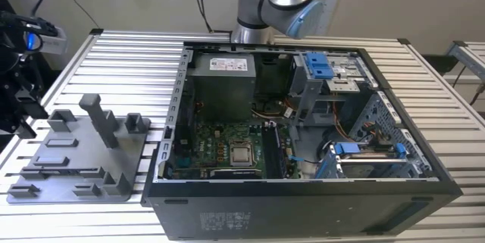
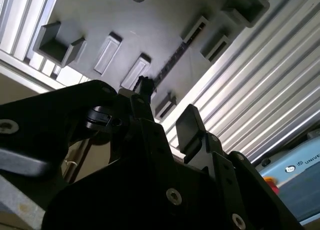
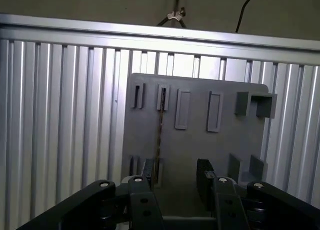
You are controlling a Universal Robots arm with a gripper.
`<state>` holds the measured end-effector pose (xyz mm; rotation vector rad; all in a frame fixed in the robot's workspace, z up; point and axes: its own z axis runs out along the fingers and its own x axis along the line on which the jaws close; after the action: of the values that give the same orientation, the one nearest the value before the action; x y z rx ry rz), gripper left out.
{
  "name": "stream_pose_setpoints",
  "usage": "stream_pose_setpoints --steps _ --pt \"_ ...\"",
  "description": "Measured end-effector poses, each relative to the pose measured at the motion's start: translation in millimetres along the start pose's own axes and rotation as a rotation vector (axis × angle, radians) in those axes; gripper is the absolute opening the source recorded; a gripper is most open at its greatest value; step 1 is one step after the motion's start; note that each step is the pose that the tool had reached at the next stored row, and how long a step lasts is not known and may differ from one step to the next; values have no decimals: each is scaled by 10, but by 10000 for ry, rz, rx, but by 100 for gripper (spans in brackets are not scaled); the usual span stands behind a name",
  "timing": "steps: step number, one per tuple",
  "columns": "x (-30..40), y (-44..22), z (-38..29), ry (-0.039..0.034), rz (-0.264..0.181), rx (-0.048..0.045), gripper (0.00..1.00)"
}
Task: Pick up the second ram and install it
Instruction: 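Pick up the second ram and move it above second insertion slot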
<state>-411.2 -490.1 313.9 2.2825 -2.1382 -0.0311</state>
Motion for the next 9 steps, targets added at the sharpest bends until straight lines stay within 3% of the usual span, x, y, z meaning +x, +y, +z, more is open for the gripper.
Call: stream_pose_setpoints --steps 9 --pt "-1 33 132 5 -1 75 48"
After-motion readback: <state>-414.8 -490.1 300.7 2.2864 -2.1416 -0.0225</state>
